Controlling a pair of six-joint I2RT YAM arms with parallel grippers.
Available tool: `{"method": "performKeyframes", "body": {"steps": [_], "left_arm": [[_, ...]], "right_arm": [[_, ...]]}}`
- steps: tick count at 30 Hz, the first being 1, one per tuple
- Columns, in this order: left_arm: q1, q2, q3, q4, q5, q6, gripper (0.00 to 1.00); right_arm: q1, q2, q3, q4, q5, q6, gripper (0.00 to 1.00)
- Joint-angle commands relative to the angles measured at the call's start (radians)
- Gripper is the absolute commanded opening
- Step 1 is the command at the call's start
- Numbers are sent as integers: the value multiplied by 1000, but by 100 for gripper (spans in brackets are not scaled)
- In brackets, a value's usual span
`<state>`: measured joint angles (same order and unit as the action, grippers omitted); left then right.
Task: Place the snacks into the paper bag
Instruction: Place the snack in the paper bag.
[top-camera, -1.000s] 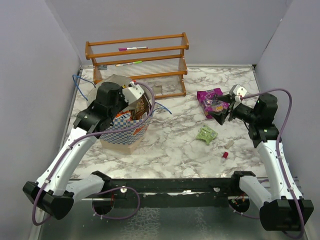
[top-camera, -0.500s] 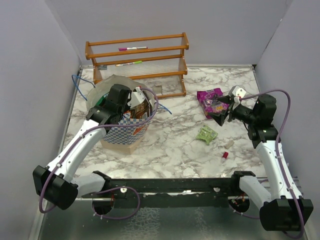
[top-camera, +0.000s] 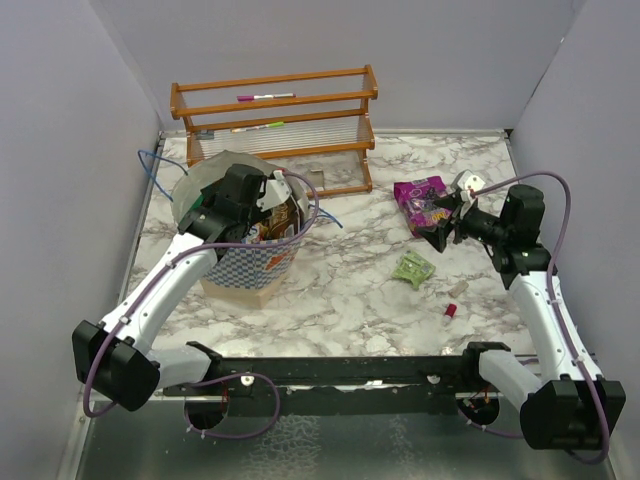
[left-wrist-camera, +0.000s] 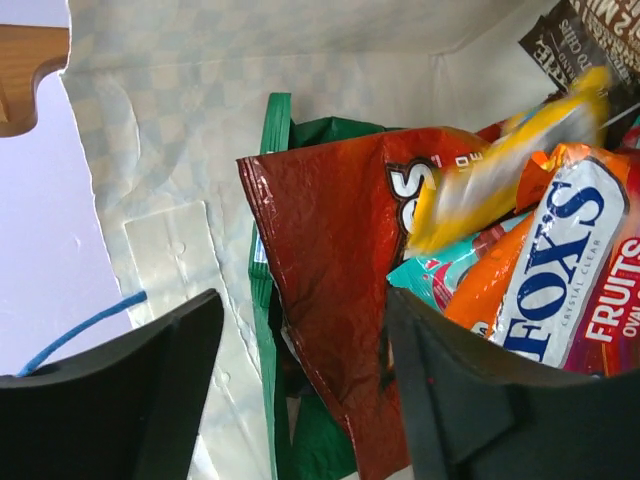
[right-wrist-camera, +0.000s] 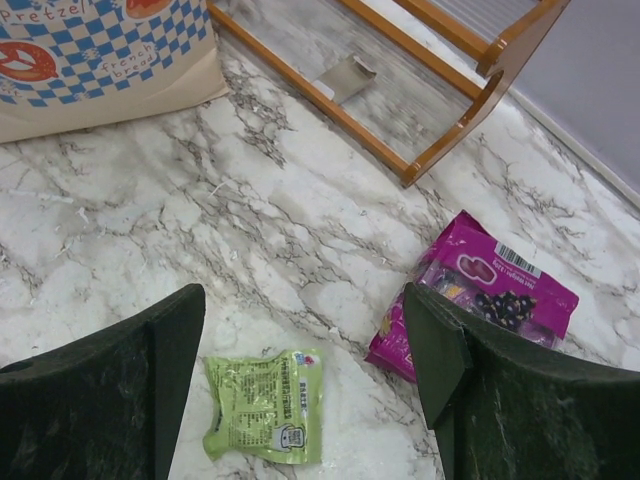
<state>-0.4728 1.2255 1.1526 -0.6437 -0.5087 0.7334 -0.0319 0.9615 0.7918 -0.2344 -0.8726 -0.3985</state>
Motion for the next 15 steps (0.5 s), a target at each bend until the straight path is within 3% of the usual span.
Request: {"method": "performKeyframes", "body": {"steps": [1,15], "left_arm": [[3,-16,40,62,-36,2,75],[3,-74,132,130,67,-96,99]], "right_arm": [[3,18,34,-35,30,-30,80],[4,76,63,-123,73,-94,81]]}}
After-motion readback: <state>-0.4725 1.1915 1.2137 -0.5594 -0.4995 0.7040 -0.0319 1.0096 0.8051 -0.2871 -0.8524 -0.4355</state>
